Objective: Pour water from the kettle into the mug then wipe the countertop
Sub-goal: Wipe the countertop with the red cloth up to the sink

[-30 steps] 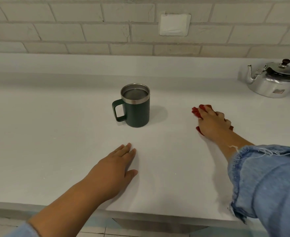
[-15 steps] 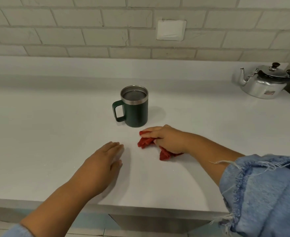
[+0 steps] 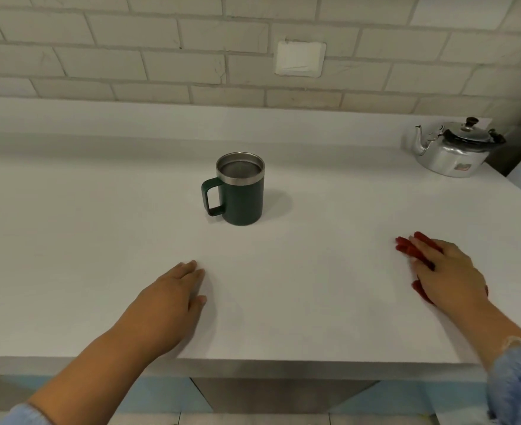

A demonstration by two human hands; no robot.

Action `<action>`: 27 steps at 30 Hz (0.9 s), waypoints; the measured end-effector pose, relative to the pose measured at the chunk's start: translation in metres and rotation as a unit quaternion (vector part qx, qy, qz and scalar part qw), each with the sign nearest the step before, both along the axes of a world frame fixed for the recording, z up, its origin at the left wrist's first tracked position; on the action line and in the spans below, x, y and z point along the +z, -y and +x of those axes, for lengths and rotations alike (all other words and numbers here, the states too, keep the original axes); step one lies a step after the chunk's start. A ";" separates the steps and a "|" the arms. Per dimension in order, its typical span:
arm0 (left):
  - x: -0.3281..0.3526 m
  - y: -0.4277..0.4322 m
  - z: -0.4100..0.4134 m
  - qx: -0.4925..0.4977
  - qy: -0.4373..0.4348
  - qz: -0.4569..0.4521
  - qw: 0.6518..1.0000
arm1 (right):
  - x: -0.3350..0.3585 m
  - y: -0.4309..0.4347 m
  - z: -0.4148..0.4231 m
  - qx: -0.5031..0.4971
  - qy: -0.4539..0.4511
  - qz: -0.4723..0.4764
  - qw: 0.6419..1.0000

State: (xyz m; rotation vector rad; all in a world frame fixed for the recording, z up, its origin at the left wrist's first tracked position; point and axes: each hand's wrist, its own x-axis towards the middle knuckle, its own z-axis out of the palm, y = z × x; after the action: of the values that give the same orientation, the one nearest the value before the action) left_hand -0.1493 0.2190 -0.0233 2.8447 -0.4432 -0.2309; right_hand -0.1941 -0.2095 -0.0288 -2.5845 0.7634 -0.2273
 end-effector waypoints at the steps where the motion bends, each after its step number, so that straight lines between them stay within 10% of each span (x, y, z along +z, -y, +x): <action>1: 0.000 0.000 0.000 -0.001 -0.001 0.004 1.000 | -0.004 -0.009 -0.001 0.021 -0.019 -0.039 0.999; 11: -0.004 0.000 -0.002 -0.007 0.000 0.018 1.000 | -0.016 -0.183 0.006 0.169 -0.036 -0.102 0.980; 16: -0.002 -0.007 0.000 -0.024 -0.011 0.000 1.000 | 0.003 -0.188 0.039 0.101 0.107 0.263 0.953; 20: -0.002 -0.008 -0.001 -0.029 -0.014 -0.009 0.999 | 0.022 -0.111 0.055 0.063 0.142 0.148 0.977; 24: -0.003 -0.010 -0.001 -0.034 -0.014 -0.009 0.999 | -0.001 -0.070 0.043 0.075 -0.108 -0.088 0.988; 27: -0.005 -0.011 -0.002 -0.037 -0.014 -0.007 0.999 | -0.017 -0.083 0.050 0.094 -0.119 -0.156 0.976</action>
State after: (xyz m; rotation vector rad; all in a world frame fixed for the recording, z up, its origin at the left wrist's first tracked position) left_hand -0.1511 0.2296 -0.0279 2.8110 -0.5441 -0.2793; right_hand -0.1440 -0.1263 -0.0454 -3.0020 0.5951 0.0258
